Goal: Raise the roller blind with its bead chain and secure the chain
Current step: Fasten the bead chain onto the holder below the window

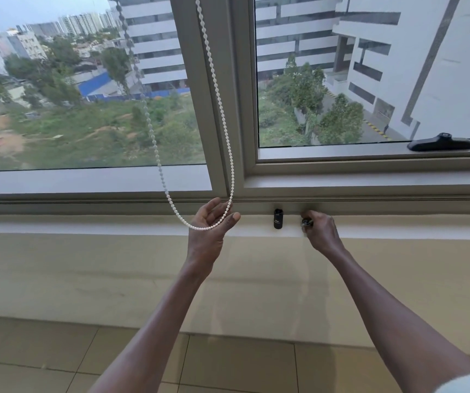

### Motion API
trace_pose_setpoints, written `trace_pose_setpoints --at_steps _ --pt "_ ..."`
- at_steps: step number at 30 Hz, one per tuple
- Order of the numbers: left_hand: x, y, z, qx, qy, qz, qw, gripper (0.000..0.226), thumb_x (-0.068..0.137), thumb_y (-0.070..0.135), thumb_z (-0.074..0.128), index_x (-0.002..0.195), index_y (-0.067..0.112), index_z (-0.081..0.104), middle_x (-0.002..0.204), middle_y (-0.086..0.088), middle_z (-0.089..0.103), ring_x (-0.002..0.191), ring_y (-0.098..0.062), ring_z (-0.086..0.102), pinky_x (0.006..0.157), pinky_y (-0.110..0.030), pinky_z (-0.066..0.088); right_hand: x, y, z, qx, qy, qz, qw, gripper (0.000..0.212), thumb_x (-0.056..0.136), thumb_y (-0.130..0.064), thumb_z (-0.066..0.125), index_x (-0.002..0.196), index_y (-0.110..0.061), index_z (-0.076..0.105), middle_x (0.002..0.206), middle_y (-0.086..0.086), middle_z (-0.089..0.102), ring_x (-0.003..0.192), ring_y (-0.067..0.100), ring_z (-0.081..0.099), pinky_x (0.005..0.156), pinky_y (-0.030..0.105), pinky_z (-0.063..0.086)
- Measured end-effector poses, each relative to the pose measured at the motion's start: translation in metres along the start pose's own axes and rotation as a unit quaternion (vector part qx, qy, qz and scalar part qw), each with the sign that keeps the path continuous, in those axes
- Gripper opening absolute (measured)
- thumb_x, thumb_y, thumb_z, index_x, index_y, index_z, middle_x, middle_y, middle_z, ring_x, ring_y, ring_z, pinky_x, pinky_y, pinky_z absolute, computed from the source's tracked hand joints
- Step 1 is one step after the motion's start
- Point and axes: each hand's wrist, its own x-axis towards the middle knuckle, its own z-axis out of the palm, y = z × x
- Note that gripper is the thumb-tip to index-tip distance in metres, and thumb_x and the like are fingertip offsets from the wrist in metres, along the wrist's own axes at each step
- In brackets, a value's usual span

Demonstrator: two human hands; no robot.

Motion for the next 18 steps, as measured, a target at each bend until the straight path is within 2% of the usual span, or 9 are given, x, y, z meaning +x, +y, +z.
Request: trace_pose_setpoints --at_steps 5,6,8,10,11,15,18 --pt "-0.004 0.002 -0.001 -0.012 -0.006 0.008 1.000 0.045 0.081 0.010 0.078 0.122 0.010 0.060 0.112 -0.005 0.074 0.115 -0.018 0.065 0.094 -0.026 0.051 -0.008 -0.011 -0.009 0.059 0.046 -0.006 0.997 0.023 0.083 0.004 0.064 0.106 0.001 0.068 0.102 0.018 0.069 0.091 0.034 0.065 0.081 0.042 0.052" --pt "-0.005 0.003 -0.002 -0.012 -0.007 0.010 1.000 0.043 0.081 0.012 0.078 0.121 0.011 0.061 0.111 -0.004 0.075 0.114 -0.018 0.065 0.092 -0.027 0.052 -0.011 -0.016 -0.012 0.083 0.056 -0.006 0.995 0.023 0.083 0.004 0.065 0.106 0.001 0.068 0.101 0.017 0.067 0.089 0.031 0.066 0.081 0.042 0.054" --pt "-0.007 0.006 -0.001 -0.012 -0.007 0.019 1.000 0.038 0.082 0.018 0.078 0.116 0.015 0.064 0.108 -0.004 0.075 0.108 -0.020 0.068 0.082 -0.024 0.053 -0.019 -0.028 -0.018 0.135 0.078 -0.011 0.988 0.019 0.083 0.003 0.068 0.102 0.000 0.068 0.099 0.016 0.065 0.084 0.026 0.067 0.074 0.029 0.057" --pt "-0.009 0.011 -0.001 -0.014 -0.009 0.026 1.000 0.033 0.082 0.028 0.077 0.112 0.018 0.067 0.104 -0.006 0.076 0.099 -0.020 0.070 0.075 -0.023 0.054 -0.029 -0.041 -0.024 0.188 0.095 -0.014 0.977 0.020 0.082 0.001 0.071 0.101 -0.003 0.069 0.098 0.014 0.065 0.080 0.021 0.067 0.066 0.011 0.052" --pt "-0.010 0.012 -0.002 -0.017 -0.008 0.028 0.999 0.031 0.084 0.029 0.075 0.111 0.017 0.067 0.104 -0.006 0.076 0.097 -0.020 0.071 0.074 -0.023 0.054 -0.035 -0.048 -0.026 0.213 0.099 -0.017 0.972 0.021 0.081 0.000 0.073 0.101 -0.005 0.069 0.098 0.013 0.065 0.079 0.017 0.067 0.066 0.008 0.050" --pt "-0.013 0.015 -0.005 -0.023 -0.011 0.031 0.999 0.020 0.091 0.017 0.067 0.110 0.014 0.067 0.106 -0.008 0.075 0.095 -0.019 0.071 0.075 -0.023 0.054 -0.053 -0.077 -0.031 0.275 0.099 -0.028 0.956 0.028 0.080 0.000 0.073 0.106 -0.009 0.070 0.102 0.009 0.068 0.079 0.001 0.066 0.067 0.006 0.049" --pt "-0.016 0.017 -0.008 -0.033 -0.014 0.032 0.999 0.023 0.087 0.016 0.071 0.110 0.014 0.068 0.107 -0.012 0.074 0.100 -0.023 0.070 0.080 -0.027 0.054 -0.063 -0.096 -0.032 0.297 0.097 -0.046 0.949 0.031 0.080 0.000 0.073 0.107 -0.014 0.070 0.103 0.008 0.070 0.080 0.000 0.067 0.070 0.012 0.052"
